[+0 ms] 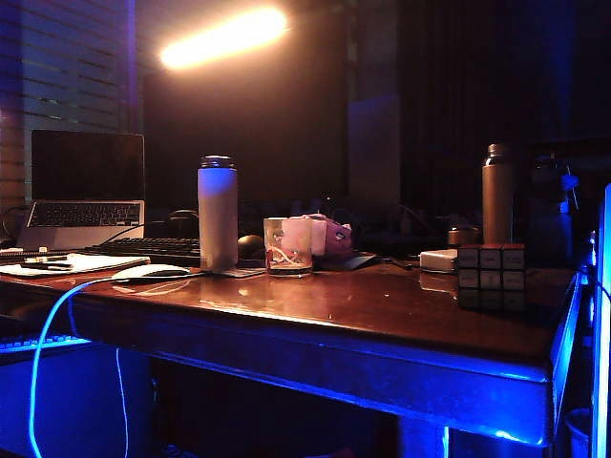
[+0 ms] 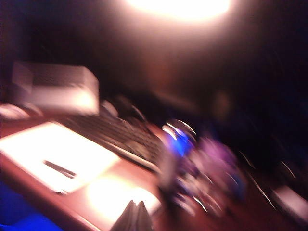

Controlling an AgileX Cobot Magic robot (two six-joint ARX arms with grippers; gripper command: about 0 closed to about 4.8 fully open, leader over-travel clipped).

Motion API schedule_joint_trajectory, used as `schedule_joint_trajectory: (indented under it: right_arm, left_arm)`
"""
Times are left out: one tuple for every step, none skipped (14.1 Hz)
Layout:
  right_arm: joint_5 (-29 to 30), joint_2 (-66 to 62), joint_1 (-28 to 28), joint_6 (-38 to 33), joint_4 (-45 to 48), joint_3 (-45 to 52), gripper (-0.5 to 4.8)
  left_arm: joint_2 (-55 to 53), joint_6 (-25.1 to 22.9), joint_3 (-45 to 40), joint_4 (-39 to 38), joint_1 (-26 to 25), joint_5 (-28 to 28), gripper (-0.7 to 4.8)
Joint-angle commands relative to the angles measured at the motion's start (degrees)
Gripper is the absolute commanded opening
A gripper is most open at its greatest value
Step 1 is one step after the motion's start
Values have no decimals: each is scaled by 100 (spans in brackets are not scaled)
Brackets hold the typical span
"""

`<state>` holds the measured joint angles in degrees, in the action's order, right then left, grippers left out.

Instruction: Stack the Rubik's Cube on top of the glass cup.

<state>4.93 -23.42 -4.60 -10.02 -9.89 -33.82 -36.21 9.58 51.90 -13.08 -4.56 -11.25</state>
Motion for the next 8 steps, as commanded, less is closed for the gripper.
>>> schedule_joint_trajectory:
  right_arm:
    - [1213, -1403, 7, 422, -446, -1012, -1]
    - [1464, -1967, 7, 428, -632, -1394, -1]
    - [1611, -2516, 7, 450, -817, -1764, -1]
    - [1698, -2981, 11, 605, -966, -2085, -1]
    - [1825, -3418, 20, 704, -1008, -2363, -1]
    - [1941, -3775, 94, 761, -1010, -2575, -1]
    - [1932, -3998, 157, 981, -1110, -2693, -1]
    - [1939, -4205, 232, 1281, -1281, -2761, -1]
  left_arm:
    - [-1480, -872, 1687, -1366, 11, -1928, -3]
    - [-1864, -870, 2063, -1578, 42, -2166, -3]
    - [-2133, -870, 2330, -1755, 155, -2216, -3]
    - [-2378, -870, 2544, -1893, 286, -2118, -3]
    - [-2588, -872, 2671, -1884, 380, -1974, -3]
    - [-2761, -866, 2717, -1731, 529, -1956, -3]
    - [-2914, -844, 2719, -1495, 728, -1954, -3]
    - [-3075, -675, 2721, -1290, 857, -1965, -3]
